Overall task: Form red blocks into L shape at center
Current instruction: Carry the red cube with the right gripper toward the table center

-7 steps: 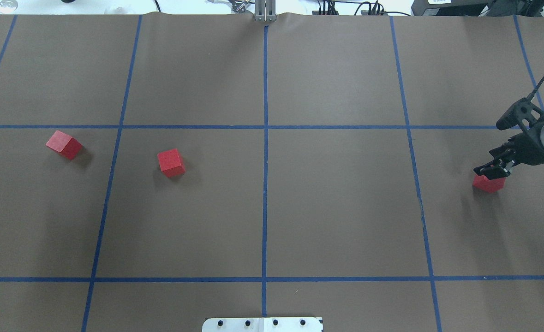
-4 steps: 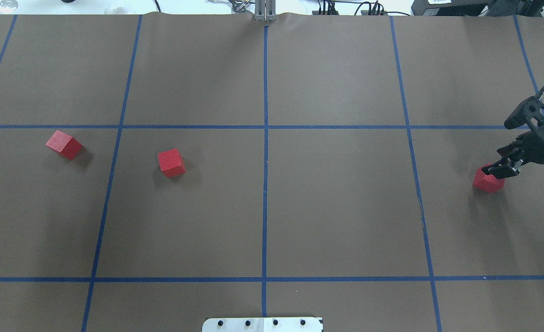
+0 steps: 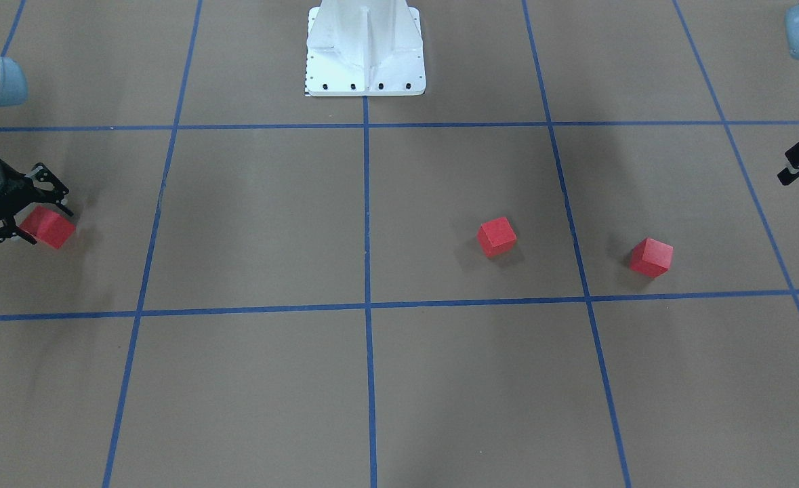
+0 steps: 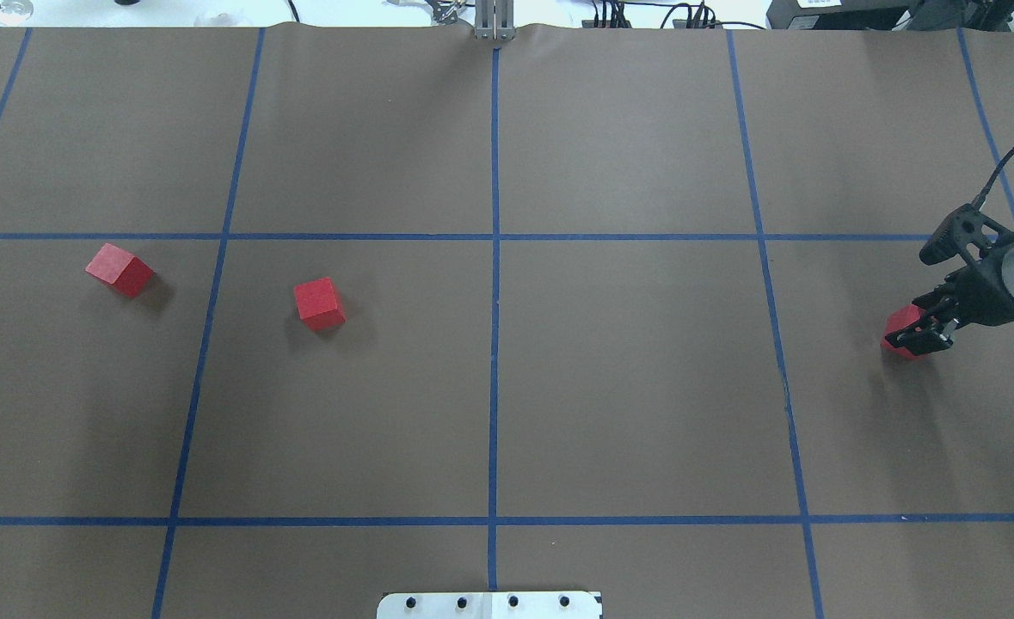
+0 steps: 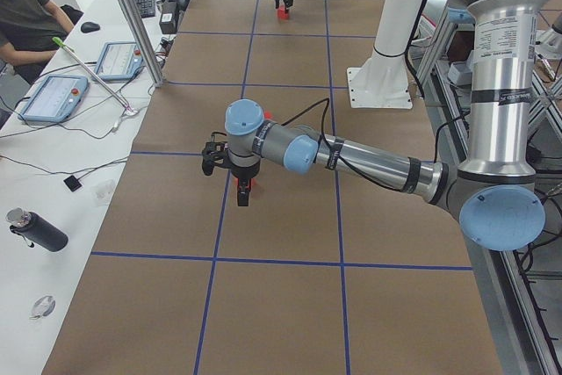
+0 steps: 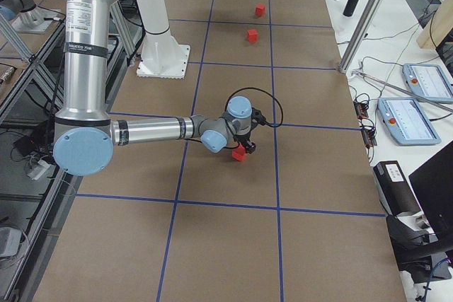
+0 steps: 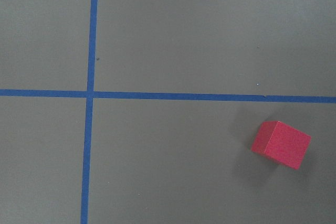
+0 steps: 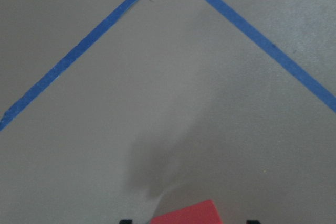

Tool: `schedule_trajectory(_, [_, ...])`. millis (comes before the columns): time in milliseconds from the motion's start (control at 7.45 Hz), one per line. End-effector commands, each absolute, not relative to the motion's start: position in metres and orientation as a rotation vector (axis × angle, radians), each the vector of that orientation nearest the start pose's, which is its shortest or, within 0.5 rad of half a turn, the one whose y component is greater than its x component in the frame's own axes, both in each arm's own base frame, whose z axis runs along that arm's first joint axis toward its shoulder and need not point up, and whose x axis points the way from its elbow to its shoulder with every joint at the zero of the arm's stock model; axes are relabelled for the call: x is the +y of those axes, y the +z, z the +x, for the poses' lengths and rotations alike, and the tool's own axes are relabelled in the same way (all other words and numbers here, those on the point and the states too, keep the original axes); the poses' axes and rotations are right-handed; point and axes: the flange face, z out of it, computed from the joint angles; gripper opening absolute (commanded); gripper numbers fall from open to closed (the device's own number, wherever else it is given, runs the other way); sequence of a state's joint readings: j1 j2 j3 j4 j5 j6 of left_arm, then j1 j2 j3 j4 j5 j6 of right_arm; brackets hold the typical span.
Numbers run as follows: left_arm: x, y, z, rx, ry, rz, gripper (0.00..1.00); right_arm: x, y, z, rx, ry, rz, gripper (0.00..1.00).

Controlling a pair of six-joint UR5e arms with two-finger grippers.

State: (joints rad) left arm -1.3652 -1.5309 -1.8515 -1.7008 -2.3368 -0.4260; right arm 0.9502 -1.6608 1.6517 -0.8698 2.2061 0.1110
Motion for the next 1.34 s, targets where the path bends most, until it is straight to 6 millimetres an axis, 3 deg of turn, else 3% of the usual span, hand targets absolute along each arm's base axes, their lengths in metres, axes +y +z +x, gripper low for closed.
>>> schedule_trajectory(0, [-0.486,0.524,0.036,0.830,-0.067,0.099,1.00,-0.431,0.595,-0.222,-0.830,-0.702,0.393,0.18])
schedule_trajectory(134, [-0.486,0.524,0.036,0.830,-0.067,0.099,1.00,-0.430,0.600,-0.217,-0.835,-0.697,0.384,0.00])
schedule_trajectory(268, [-0.486,0.524,0.036,0.830,-0.066,0.100,1.00,-0.431,0.595,-0.207,-0.862,-0.680,0.378,0.00])
schedule_trajectory(403, [-0.486,0.523,0.036,0.830,-0.066,0.102,1.00,-0.448,0.555,-0.208,-0.893,-0.603,0.330,0.00])
schedule_trajectory(537, [-0.486,0.520,0.036,0.832,-0.068,0.103,1.00,-0.475,0.475,-0.224,-0.915,-0.406,0.232,0.00])
schedule_trajectory(671, [-0.485,0.514,0.042,0.842,-0.114,0.082,1.00,-0.498,0.414,-0.250,-0.954,-0.197,0.154,0.00])
schedule_trajectory(805, [-0.483,0.511,0.050,0.851,-0.108,0.070,1.00,-0.495,0.366,-0.307,-0.976,-0.082,0.117,0.00])
schedule_trajectory(1074, [-0.482,0.511,0.052,0.858,-0.103,0.066,1.00,-0.462,0.289,-0.434,-0.968,0.047,0.116,0.00])
schedule_trajectory(1208, [-0.482,0.510,0.053,0.872,-0.101,0.059,1.00,-0.459,0.245,-0.476,-1.000,0.100,0.097,0.00])
